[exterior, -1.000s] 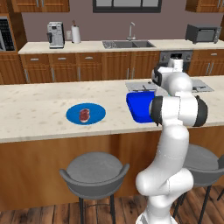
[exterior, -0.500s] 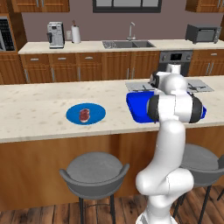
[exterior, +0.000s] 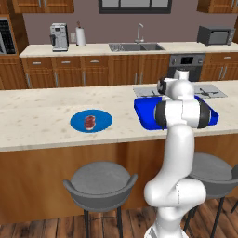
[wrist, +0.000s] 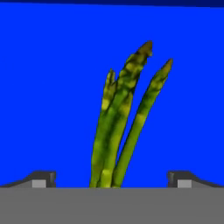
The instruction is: Create a steak meal by picking up the steak and asparagus from the tray and placing them on the plate. Leave the beet on the tray.
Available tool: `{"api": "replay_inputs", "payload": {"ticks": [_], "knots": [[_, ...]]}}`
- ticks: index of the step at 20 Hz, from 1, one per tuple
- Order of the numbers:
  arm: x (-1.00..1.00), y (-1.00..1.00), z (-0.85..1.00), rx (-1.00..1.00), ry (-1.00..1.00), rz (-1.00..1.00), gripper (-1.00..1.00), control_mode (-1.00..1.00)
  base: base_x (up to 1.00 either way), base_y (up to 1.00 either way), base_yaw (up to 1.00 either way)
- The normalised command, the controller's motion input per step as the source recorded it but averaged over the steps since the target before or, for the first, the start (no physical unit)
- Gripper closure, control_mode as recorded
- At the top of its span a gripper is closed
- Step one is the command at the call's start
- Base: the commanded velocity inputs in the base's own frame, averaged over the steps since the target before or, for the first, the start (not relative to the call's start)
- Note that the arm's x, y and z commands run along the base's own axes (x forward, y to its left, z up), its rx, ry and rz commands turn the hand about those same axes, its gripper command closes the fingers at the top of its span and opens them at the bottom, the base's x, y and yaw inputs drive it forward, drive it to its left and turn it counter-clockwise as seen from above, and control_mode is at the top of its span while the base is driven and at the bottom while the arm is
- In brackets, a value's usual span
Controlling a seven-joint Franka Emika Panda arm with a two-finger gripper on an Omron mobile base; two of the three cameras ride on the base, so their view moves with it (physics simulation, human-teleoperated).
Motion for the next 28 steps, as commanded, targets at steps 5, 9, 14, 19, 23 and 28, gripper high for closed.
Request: {"api": "replay_inputs", "payload": {"ticks": [5, 9, 14, 19, 23, 28], "knots": [[0.14, 0.03, -0.3, 0.0, -0.03, 0.04, 1.0, -1.0, 0.0, 0.0, 0.0], [0.0, 0.31, -0.07, 0.0, -0.07, 0.0, 1.0, -1.0, 0.0, 0.0, 0.0], [-0.02, 0.43, -0.01, 0.0, -0.04, 0.0, 1.0, -1.0, 0.0, 0.0, 0.0], [-0.31, 0.18, 0.32, 0.0, -0.06, -0.02, 1.0, -1.0, 0.0, 0.0, 0.0], [-0.68, 0.08, 1.0, 0.0, -0.07, 0.0, 1.0, -1.0, 0.0, 0.0, 0.0], [-0.96, 0.36, 0.87, -0.01, -0.09, 0.0, 1.0, -1.0, 0.0, 0.0, 0.0]]}}
